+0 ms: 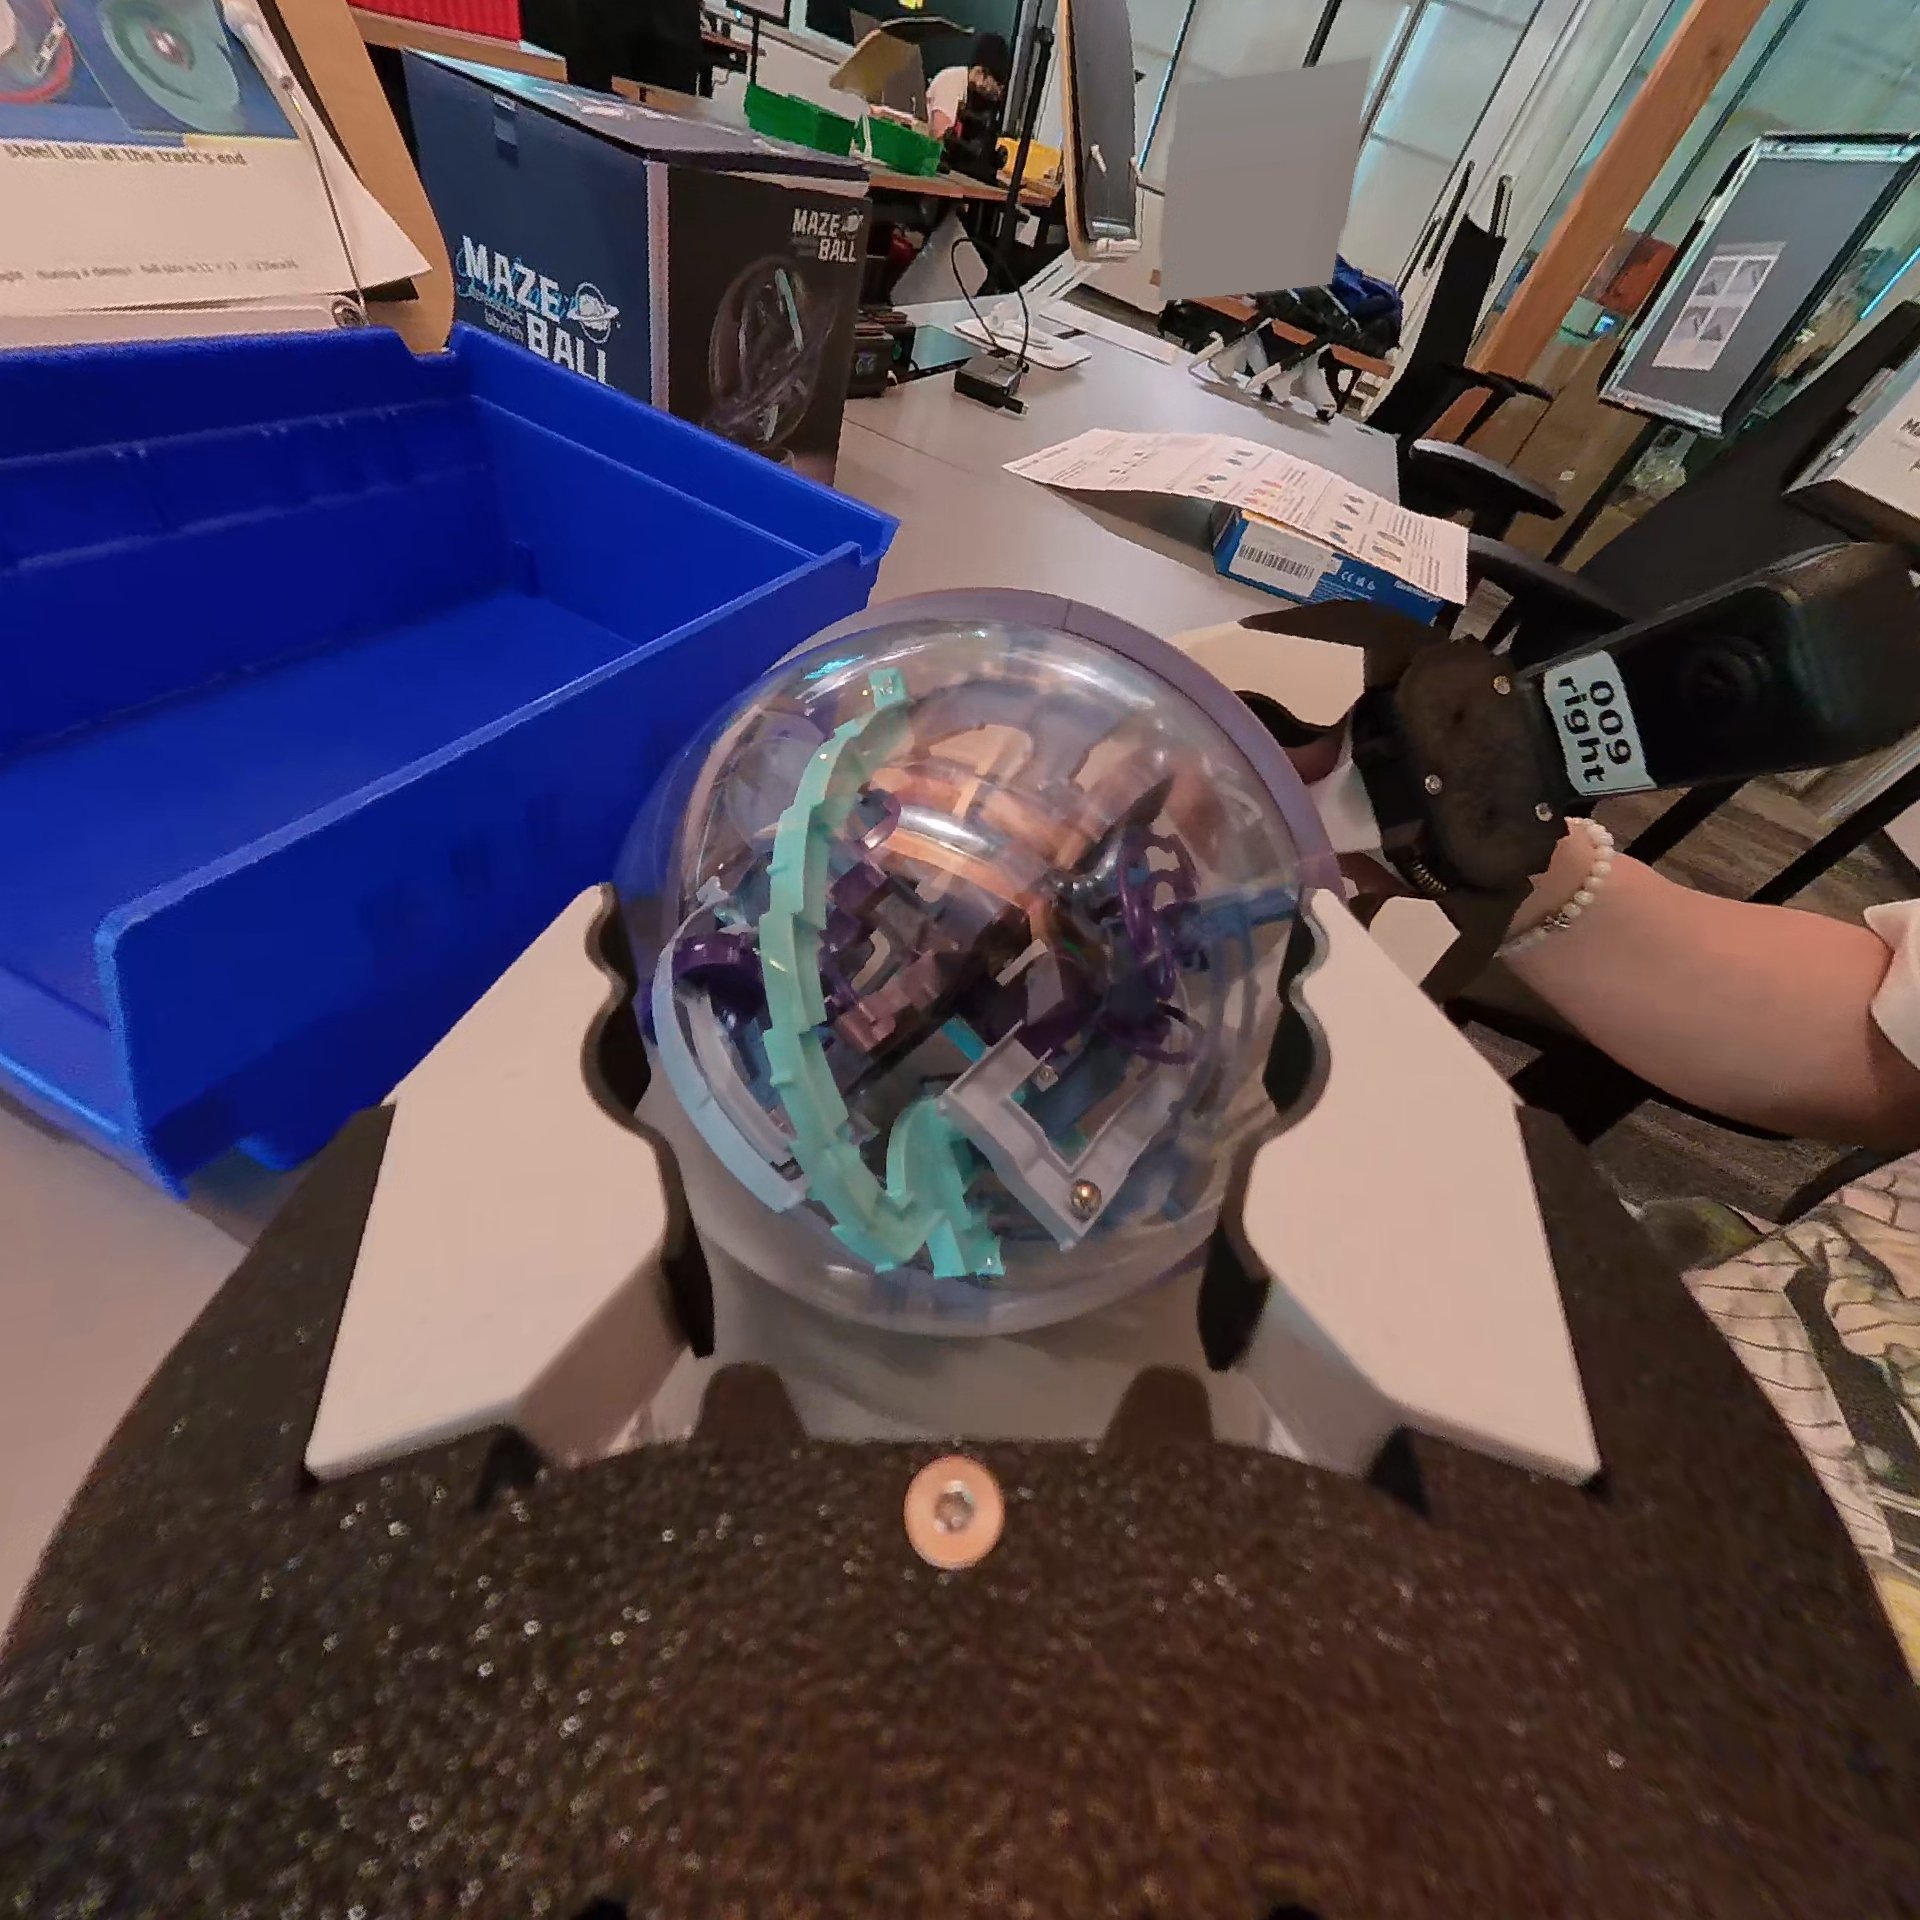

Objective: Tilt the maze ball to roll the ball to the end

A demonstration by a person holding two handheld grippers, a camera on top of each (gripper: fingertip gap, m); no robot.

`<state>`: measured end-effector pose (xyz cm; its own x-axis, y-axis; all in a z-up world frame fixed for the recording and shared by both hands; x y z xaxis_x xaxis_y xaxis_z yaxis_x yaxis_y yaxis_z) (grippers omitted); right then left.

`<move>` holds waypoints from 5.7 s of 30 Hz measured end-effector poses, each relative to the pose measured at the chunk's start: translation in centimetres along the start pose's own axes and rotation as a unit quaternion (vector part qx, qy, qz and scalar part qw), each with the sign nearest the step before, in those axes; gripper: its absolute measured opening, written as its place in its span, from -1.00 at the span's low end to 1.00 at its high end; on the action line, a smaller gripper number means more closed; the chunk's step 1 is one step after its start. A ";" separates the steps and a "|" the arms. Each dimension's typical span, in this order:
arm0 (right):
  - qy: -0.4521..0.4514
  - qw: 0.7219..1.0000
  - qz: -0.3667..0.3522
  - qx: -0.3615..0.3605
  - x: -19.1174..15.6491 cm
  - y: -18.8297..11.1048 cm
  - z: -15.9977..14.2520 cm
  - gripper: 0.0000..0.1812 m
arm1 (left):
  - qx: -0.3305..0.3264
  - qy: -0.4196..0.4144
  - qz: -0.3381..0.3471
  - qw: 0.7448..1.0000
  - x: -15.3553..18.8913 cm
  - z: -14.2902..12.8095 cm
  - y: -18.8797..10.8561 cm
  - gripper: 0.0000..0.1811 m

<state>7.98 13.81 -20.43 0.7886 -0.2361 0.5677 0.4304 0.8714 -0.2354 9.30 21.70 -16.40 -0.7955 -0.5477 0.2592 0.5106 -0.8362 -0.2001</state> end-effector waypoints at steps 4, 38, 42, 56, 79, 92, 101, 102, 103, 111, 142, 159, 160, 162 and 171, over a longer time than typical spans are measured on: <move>0.011 1.000 -0.002 0.009 -0.3 -0.1 0.3 0.37 | -0.004 0.006 -0.014 1.000 -0.1 0.0 -0.1 0.32; 0.077 0.997 0.008 -0.006 -0.3 -0.1 0.1 0.32 | -0.109 0.039 -0.054 0.992 -0.4 -0.2 0.8 0.45; 0.073 0.997 0.004 0.005 -0.5 0.2 0.4 0.28 | -0.105 0.031 -0.052 0.993 -0.7 -0.5 0.2 0.46; 0.085 0.996 0.011 0.018 0.1 1.2 1.0 0.28 | -0.120 -0.040 -0.094 0.988 -2.5 -0.4 -0.2 0.46; 0.096 0.995 0.015 0.011 1.1 2.0 0.0 0.34 | -0.150 -0.134 -0.114 0.973 -4.1 0.0 0.9 0.46; 0.112 0.993 0.016 0.019 1.2 2.0 -0.1 0.34 | -0.175 -0.141 -0.113 0.968 -4.2 0.1 1.2 0.46; 0.127 0.991 0.020 0.036 1.3 1.9 -0.2 0.34 | -0.179 -0.146 -0.117 0.966 -4.4 0.1 1.3 0.46; 0.127 0.991 0.020 0.038 1.3 1.9 -0.1 0.34 | -0.181 -0.145 -0.118 0.966 -4.4 0.1 1.3 0.46; 0.127 0.991 0.020 0.037 1.3 1.9 -0.2 0.34 | -0.182 -0.145 -0.120 0.965 -4.4 0.1 1.4 0.46; 0.127 0.991 0.018 0.042 1.2 1.6 -0.5 0.32 | -0.186 -0.144 -0.127 0.964 -4.4 0.3 1.7 0.46; 0.113 0.993 0.022 -0.005 1.6 1.1 -3.3 0.18 | -0.251 -0.203 -0.074 0.944 -4.5 0.7 3.4 0.46; 0.001 0.999 0.007 -0.032 2.2 -2.9 -2.1 0.07 | -0.326 -0.094 -0.009 0.941 -1.8 1.0 5.5 0.46; -0.006 0.999 0.000 -0.037 2.4 -3.2 -2.3 0.11 | -0.332 -0.092 -0.004 0.939 -1.7 1.1 5.8 0.46; -0.006 0.999 -0.006 -0.040 2.6 -3.7 -2.4 0.12 | -0.342 -0.092 0.007 0.935 -1.7 1.2 6.2 0.46; -0.028 0.999 -0.019 -0.030 2.5 -4.3 -1.9 0.17 | -0.310 -0.040 -0.001 0.950 -0.6 0.9 5.5 0.46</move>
<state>8.90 8.61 -19.52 0.7454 -0.2427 0.6208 0.4868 0.8345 -0.2581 12.90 17.41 -16.83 -0.7561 -0.5668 0.3271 0.1980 -0.6745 -0.7112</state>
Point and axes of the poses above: each gripper's, where its closed fingertips meet, y out along the fingers, z out of its top, x = y × z across the jaws, the point moved 2 cm from there along -y, back along the fingers, and after that the axes turned 2 degrees about x, right-handed, at the moved point
